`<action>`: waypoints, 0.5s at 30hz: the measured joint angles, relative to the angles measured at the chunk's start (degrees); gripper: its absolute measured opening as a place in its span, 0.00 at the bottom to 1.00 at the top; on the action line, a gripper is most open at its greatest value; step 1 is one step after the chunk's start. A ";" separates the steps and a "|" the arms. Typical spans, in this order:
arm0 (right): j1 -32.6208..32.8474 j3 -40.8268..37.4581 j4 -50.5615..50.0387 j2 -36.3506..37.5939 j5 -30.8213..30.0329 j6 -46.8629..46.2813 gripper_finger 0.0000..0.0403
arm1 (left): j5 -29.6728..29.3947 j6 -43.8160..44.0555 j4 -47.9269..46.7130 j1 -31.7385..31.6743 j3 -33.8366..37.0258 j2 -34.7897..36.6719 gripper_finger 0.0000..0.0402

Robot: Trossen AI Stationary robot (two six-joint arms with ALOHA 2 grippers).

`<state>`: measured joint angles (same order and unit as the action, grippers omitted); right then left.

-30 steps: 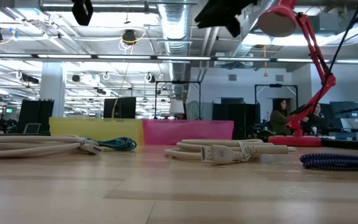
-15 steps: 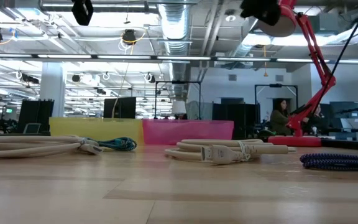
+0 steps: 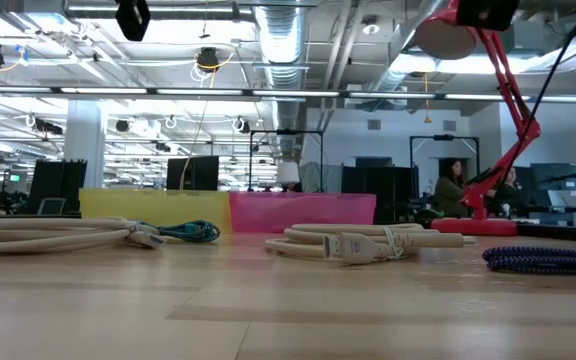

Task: Pick & Place USB Port
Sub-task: Put the violet charger cable into the yellow bin

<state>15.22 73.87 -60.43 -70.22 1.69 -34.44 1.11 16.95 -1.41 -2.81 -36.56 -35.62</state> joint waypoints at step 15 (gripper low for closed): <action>10.39 0.02 -9.32 -3.32 -0.02 -11.60 0.20 | 0.00 0.00 -0.02 0.00 0.00 0.00 0.02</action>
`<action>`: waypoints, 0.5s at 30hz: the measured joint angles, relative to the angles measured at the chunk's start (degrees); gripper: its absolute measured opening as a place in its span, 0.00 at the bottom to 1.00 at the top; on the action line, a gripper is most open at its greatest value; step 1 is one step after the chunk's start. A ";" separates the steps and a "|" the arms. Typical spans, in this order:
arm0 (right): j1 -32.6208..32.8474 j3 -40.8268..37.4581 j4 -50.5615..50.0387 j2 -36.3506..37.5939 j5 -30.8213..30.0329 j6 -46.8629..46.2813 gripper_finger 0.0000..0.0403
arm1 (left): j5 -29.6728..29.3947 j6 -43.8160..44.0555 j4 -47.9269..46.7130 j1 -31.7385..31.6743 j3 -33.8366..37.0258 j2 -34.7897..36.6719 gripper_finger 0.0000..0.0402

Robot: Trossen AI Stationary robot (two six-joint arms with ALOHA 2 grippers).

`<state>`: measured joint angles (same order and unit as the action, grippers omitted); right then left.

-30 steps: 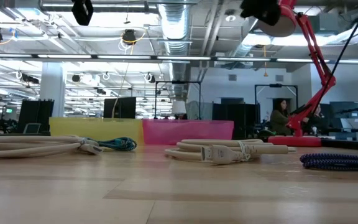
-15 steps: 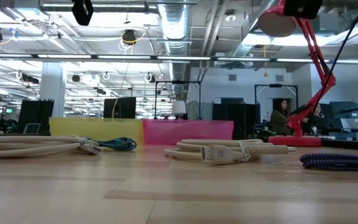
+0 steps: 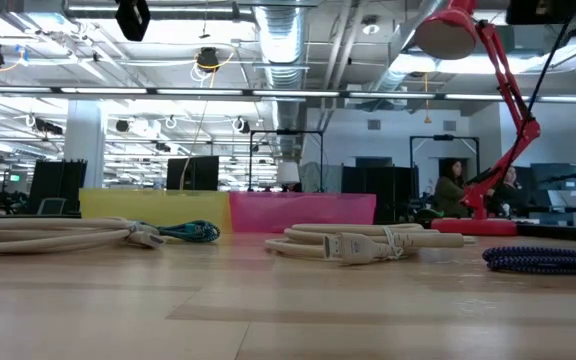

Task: Pick & Place USB Port
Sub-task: Put the violet charger cable into the yellow bin

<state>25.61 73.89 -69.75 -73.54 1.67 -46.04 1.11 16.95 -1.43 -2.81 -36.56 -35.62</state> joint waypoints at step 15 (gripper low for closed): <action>6.57 -0.02 -2.08 -12.02 3.05 -1.62 0.47 | 0.00 0.00 0.00 0.02 0.00 -0.02 0.02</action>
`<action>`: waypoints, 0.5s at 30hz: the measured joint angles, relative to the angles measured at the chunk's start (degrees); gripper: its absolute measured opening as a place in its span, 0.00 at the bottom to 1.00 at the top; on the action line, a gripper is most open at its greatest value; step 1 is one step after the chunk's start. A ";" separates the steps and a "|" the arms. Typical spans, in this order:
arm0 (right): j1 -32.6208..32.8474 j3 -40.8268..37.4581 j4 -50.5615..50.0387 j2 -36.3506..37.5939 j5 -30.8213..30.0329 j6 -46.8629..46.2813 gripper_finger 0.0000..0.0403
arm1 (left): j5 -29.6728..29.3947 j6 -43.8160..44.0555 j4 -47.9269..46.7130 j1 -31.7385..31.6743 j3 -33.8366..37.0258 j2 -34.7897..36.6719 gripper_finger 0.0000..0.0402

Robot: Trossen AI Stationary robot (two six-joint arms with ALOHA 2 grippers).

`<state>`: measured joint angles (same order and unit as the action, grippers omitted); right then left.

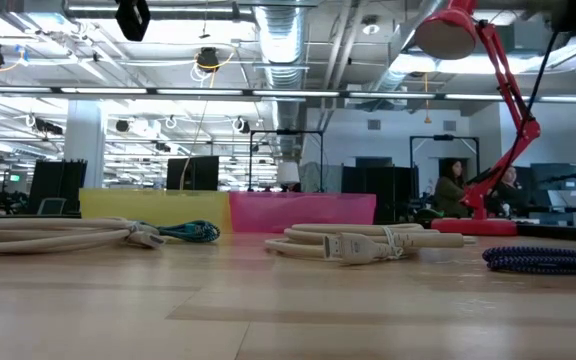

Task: Pick & Place USB Port
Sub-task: Put the violet charger cable into the yellow bin

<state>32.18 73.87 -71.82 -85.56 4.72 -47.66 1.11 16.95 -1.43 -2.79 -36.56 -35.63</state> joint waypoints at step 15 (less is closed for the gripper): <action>1.53 -0.05 -0.22 -11.06 -1.59 2.50 0.43 | 0.02 0.00 -0.02 0.00 0.00 0.00 0.02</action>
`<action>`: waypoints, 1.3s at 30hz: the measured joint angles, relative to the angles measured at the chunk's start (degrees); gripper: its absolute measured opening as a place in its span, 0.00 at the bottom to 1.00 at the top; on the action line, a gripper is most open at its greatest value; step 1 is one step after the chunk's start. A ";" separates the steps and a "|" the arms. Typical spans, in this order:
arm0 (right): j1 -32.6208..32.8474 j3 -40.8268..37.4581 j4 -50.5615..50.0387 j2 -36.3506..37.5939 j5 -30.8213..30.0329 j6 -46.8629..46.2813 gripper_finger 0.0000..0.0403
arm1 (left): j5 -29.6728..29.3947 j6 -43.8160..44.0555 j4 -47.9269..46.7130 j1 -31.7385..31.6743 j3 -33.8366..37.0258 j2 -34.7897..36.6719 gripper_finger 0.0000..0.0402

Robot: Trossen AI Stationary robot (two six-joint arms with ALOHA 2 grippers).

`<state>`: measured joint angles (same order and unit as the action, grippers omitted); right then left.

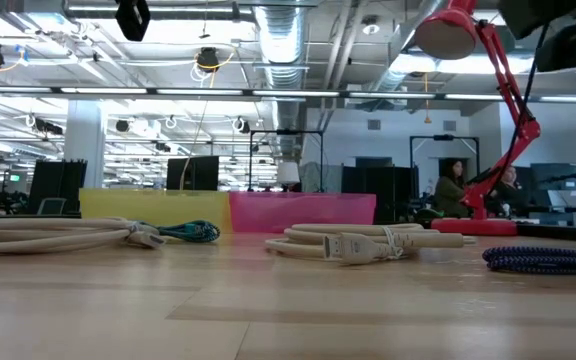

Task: Pick & Place USB Port
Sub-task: Put the violet charger cable into the yellow bin

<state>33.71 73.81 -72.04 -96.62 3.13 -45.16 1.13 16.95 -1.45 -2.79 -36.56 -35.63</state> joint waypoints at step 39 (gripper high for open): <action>-3.44 -13.41 22.07 0.23 7.32 4.47 0.41 | 0.00 -0.17 -0.05 -0.02 0.00 0.00 0.02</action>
<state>30.27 60.40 -49.98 -96.39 10.44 -40.69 1.13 16.78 -1.50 -2.81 -36.56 -35.63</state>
